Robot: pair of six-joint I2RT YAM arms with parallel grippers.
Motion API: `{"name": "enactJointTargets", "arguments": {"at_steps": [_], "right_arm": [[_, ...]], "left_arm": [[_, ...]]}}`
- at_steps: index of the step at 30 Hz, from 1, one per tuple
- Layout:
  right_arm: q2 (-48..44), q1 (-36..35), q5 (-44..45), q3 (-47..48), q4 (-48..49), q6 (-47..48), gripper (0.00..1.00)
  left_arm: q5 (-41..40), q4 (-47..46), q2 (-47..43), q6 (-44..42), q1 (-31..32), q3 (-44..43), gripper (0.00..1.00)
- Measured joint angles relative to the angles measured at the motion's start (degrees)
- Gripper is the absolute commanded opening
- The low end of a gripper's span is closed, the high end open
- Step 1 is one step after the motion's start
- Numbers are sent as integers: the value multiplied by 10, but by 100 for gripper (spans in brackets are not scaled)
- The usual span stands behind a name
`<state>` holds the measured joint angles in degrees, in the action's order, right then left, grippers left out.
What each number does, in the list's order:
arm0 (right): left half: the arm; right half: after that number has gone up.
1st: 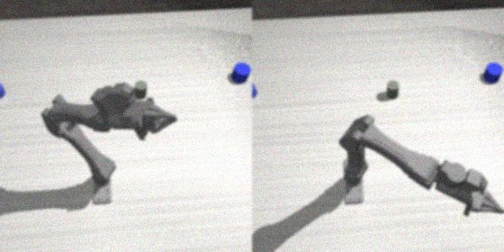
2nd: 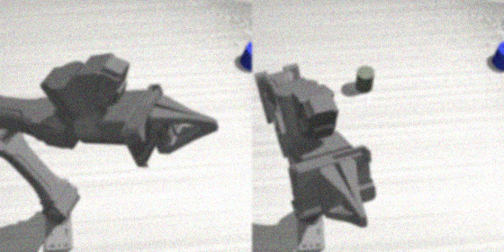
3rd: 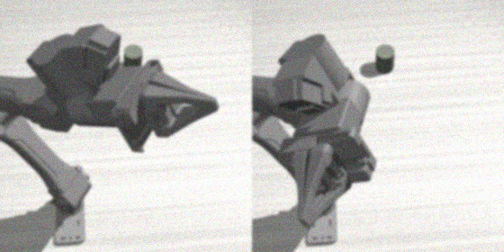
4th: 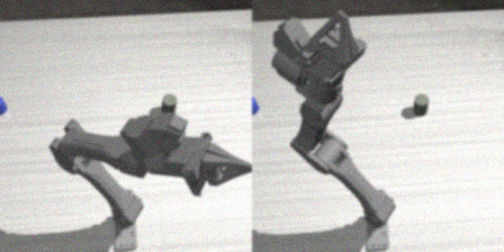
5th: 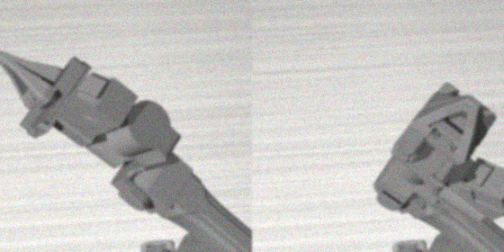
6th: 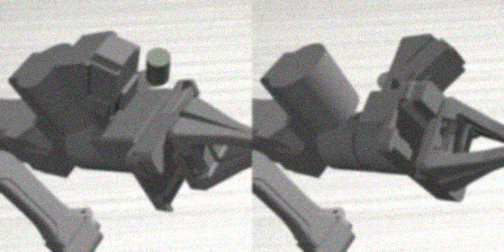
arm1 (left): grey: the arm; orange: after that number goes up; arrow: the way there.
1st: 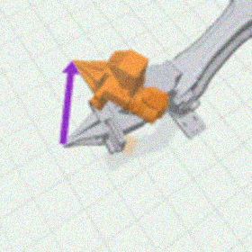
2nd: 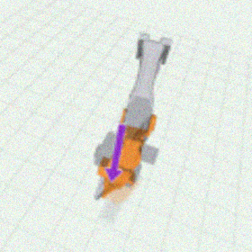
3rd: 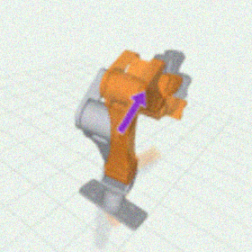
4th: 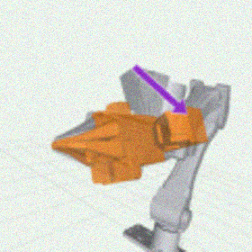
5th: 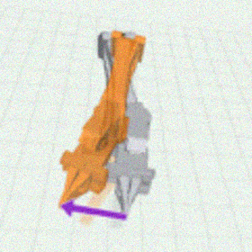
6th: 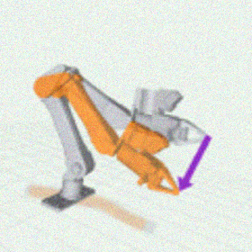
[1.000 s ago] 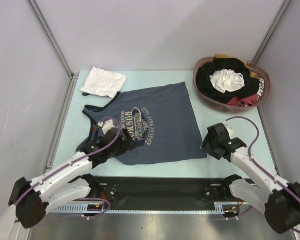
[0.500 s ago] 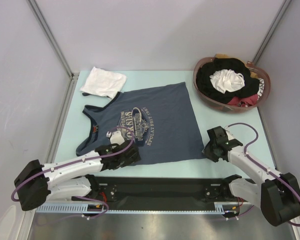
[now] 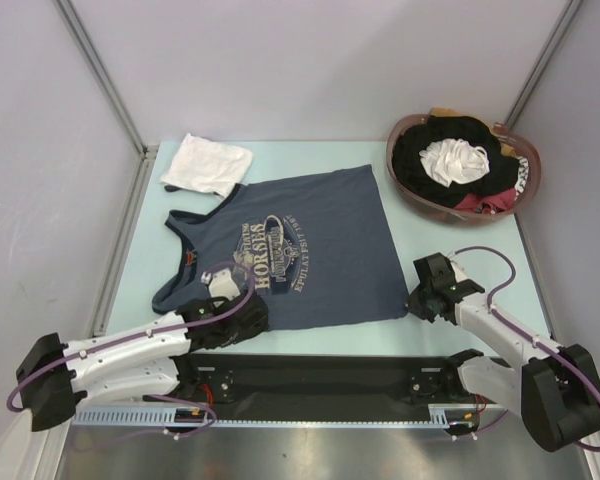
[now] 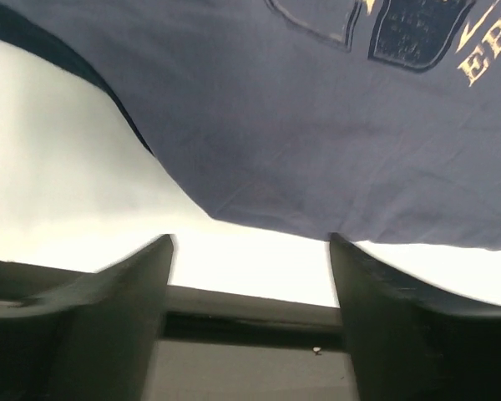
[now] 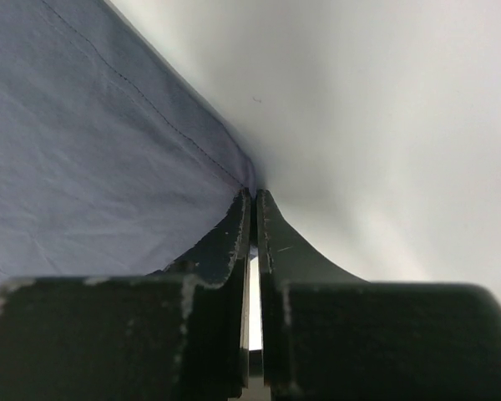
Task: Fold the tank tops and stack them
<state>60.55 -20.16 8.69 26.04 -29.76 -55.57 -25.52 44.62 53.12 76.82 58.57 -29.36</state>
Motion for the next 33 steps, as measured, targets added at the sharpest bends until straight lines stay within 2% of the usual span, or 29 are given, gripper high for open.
{"name": "enactJointTargets", "arguments": {"at_steps": [2, 3, 6, 9, 12, 14, 17, 19, 20, 22, 26, 28, 30, 32, 33], "right_arm": [[-3, 0, 1, 0, -5, 1, 0], [-4, 0, 2, 0, -7, 1, 0], [-4, 0, 3, 0, -11, 1, 0], [-5, 0, 3, 0, -13, 2, 0], [-6, 0, 3, 0, -13, 3, 0], [-7, 0, 3, 0, -14, 4, 0], [-10, 0, 3, 0, -15, 7, 0], [-13, 0, 3, 0, -16, 8, 0], [-14, 0, 3, 0, -17, 10, 0], [-16, 0, 3, 0, -17, 12, 0], [-16, 0, 2, 0, -17, 14, 0], [-17, 0, 2, 0, -17, 14, 0], [-18, 0, 2, 0, -17, 15, 0], [-20, 0, 2, 0, -18, 17, 0], [-21, 0, 2, 0, -18, 17, 0]], "left_arm": [[2, -4, 4, 3, 9, 5, 65], [3, -6, 8, 4, 13, 7, 54], [5, -23, 35, 9, 29, 14, 47], [3, -34, 59, 12, 41, 17, 46], [-1, -43, 73, 11, 42, 17, 55], [-7, -52, 82, 10, 42, 17, 55], [-19, -57, 100, 5, 40, 14, 51], [-24, -60, 113, -2, 35, 8, 45], [-28, -63, 121, -10, 31, 4, 36], [-31, -65, 129, -20, 22, -1, 29], [-42, -74, 141, -46, 3, -21, 31], [-41, -87, 150, -58, -7, -24, 28], [-40, -96, 161, -68, -13, -25, 19], [-38, -101, 170, -78, -16, -25, 0], [-38, -103, 171, -82, -17, -25, 0]]}}
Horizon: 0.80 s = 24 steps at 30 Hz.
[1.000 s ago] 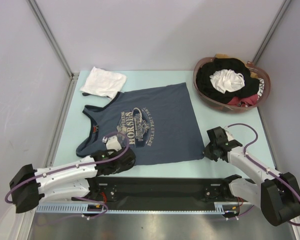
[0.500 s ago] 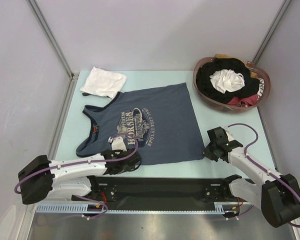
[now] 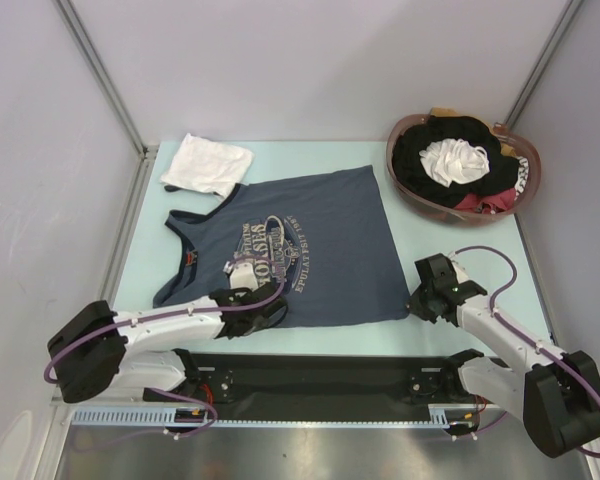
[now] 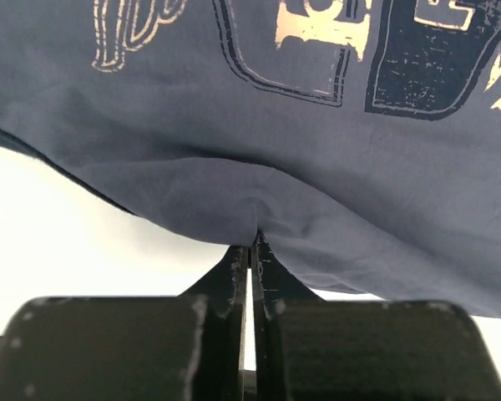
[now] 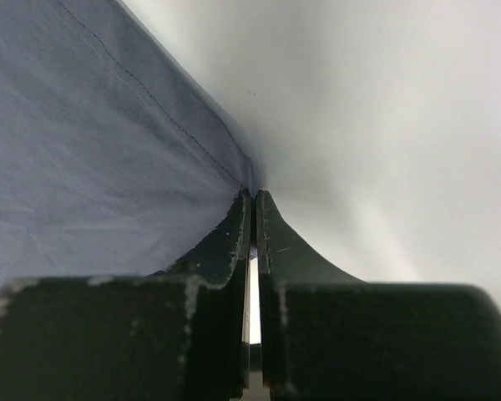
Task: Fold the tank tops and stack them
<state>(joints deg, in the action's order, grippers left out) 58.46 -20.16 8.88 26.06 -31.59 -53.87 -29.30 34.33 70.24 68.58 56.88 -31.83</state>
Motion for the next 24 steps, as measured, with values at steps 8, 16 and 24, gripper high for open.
{"name": "enactJointTargets", "arguments": {"at_steps": [8, 16, 24], "right_arm": [[1, 0, 19, 51, -46, 32, 0], [-11, -6, 29, 66, -78, 50, 0], [-15, -16, 40, 77, -95, 59, 0]], "left_arm": [[9, 60, -3, -33, -3, -59, 0], [60, 126, -88, -35, 2, -60, 0], [106, 127, -82, -37, 11, -28, 0]]}}
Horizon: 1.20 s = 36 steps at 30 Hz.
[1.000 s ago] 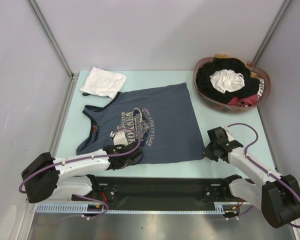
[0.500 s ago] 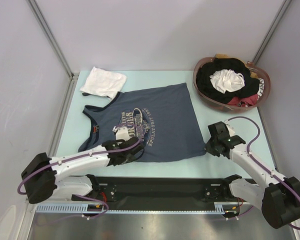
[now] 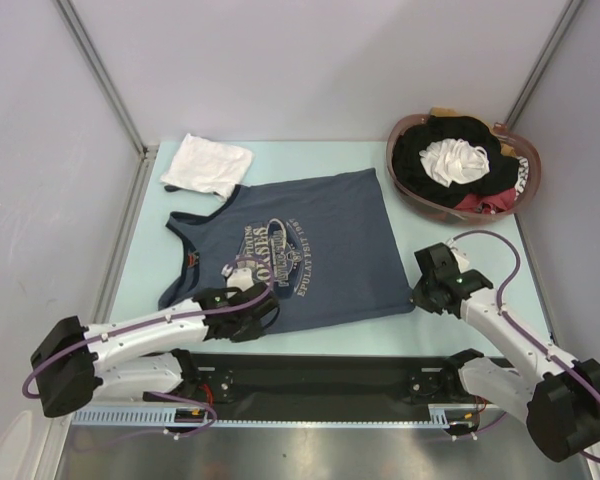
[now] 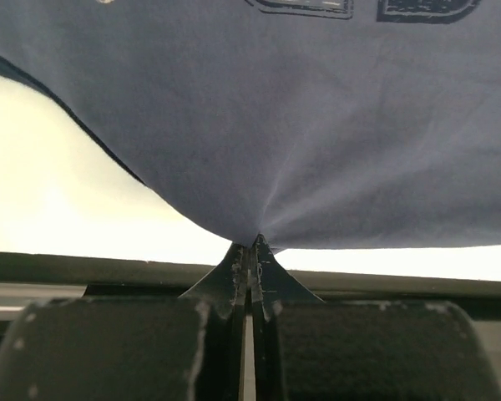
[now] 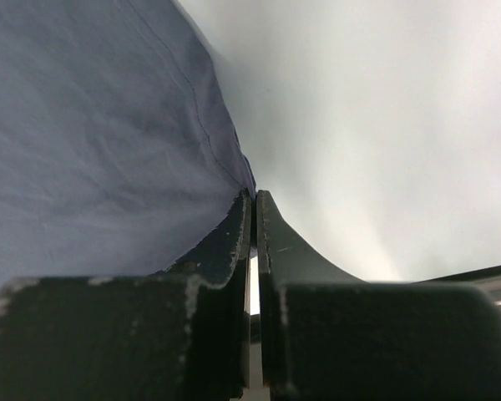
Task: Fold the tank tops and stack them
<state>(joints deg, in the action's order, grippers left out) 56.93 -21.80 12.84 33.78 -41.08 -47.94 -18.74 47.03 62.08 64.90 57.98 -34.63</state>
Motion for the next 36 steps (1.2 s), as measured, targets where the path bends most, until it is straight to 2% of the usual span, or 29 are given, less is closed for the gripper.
{"name": "enactJointTargets", "arguments": {"at_steps": [5, 14, 24, 36], "right_arm": [[22, 0, 10, 34, -2, 11, 0], [102, 6, 13, 93, 26, 42, 0], [204, 26, 13, 174, 77, 68, 0], [313, 61, -5, 248, 116, 77, 0]], "left_arm": [[30, -27, 1, -31, -30, 0, 0], [57, -28, 7, -128, -140, -48, 0], [59, -36, 80, -217, -211, -120, 0], [59, -59, 153, -278, -270, -181, 0]]}}
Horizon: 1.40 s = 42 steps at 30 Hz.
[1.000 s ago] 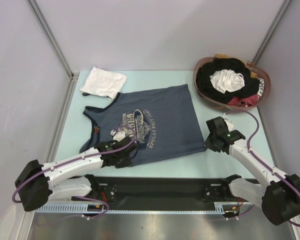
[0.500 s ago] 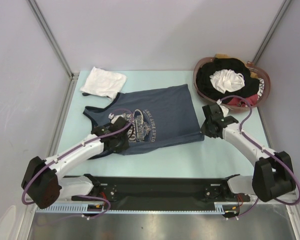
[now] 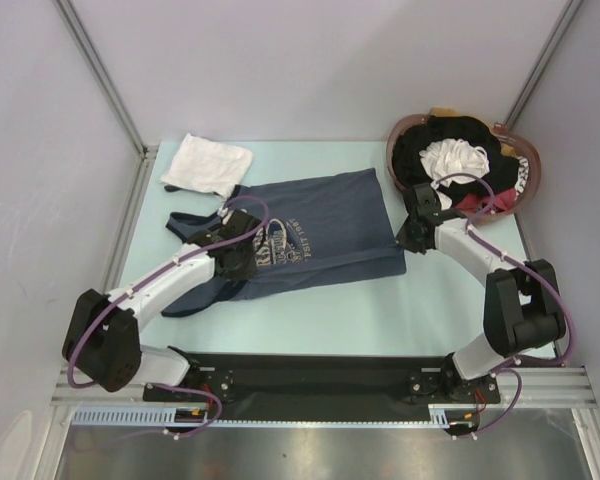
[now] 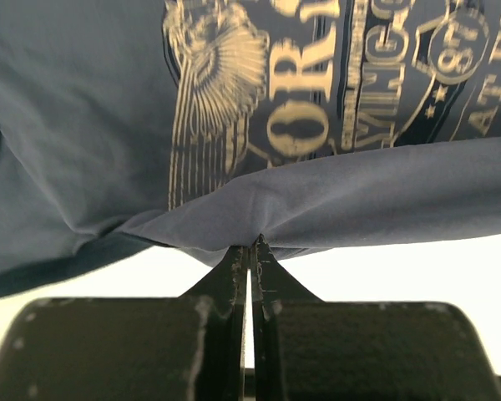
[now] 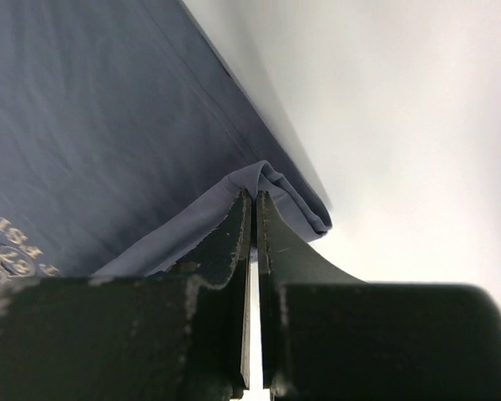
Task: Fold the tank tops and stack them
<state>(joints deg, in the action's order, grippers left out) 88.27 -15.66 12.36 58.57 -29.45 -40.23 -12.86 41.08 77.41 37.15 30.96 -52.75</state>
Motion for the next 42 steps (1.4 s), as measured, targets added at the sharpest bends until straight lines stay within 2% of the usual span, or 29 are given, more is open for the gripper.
{"name": "enactJointTargets", "arguments": {"at_steps": [12, 25, 27, 28, 29, 30, 31, 32, 33, 34, 35, 37, 38, 42], "right_arm": [[71, 8, -24, 64, 31, 0, 0], [120, 11, -23, 95, 42, -2, 2], [128, 11, -23, 105, 43, -3, 6], [133, 12, -23, 110, 45, -3, 11], [136, 12, -23, 115, 45, -5, 26], [139, 12, -22, 118, 47, -9, 34], [142, 12, -17, 122, 47, -9, 39], [143, 13, -13, 125, 48, -9, 46], [144, 14, -9, 126, 50, -9, 58], [144, 16, -6, 126, 52, -10, 64], [144, 17, -3, 127, 55, -9, 69], [143, 18, -3, 126, 61, -4, 70], [140, 19, -4, 124, 66, -2, 70], [96, 20, -35, 72, 122, 21, 57]], "left_arm": [[-2, -16, 43, -34, -49, -28, 0], [-21, -32, 102, -42, -56, -66, 0], [-23, -35, 113, -42, -57, -68, 1], [-24, -37, 116, -42, -58, -68, 6], [-24, -39, 120, -43, -59, -68, 8], [-24, -42, 121, -44, -60, -68, 9], [-26, -46, 121, -46, -60, -68, 15], [-30, -49, 121, -47, -61, -68, 25], [-34, -53, 120, -49, -62, -68, 37], [-38, -57, 119, -52, -64, -68, 57], [-43, -61, 116, -56, -65, -68, 67], [-52, -65, 109, -53, -68, -68, 82], [-57, -67, 102, -53, -68, -68, 84], [-68, -76, 62, -52, -69, -63, 81]]}}
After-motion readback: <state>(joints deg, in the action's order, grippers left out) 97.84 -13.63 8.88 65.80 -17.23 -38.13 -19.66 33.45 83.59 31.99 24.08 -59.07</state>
